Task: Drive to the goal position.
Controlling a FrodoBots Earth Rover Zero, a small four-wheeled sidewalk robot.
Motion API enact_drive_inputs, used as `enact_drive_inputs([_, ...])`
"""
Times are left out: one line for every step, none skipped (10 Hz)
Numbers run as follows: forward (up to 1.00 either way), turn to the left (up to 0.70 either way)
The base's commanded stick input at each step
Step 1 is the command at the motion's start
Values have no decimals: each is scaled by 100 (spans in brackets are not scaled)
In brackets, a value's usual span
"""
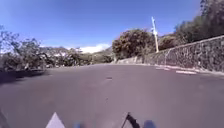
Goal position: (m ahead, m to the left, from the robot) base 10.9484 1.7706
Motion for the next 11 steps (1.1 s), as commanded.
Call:
enact_drive_inputs([85, 0])
enact_drive_inputs([85, 0])
enact_drive_inputs([85, 0])
enact_drive_inputs([85, 0])
enact_drive_inputs([85, 0])
enact_drive_inputs([85, 0])
enact_drive_inputs([85, 0])
enact_drive_inputs([85, 0])
enact_drive_inputs([85, 0])
enact_drive_inputs([85, 0])
enact_drive_inputs([85, 0])
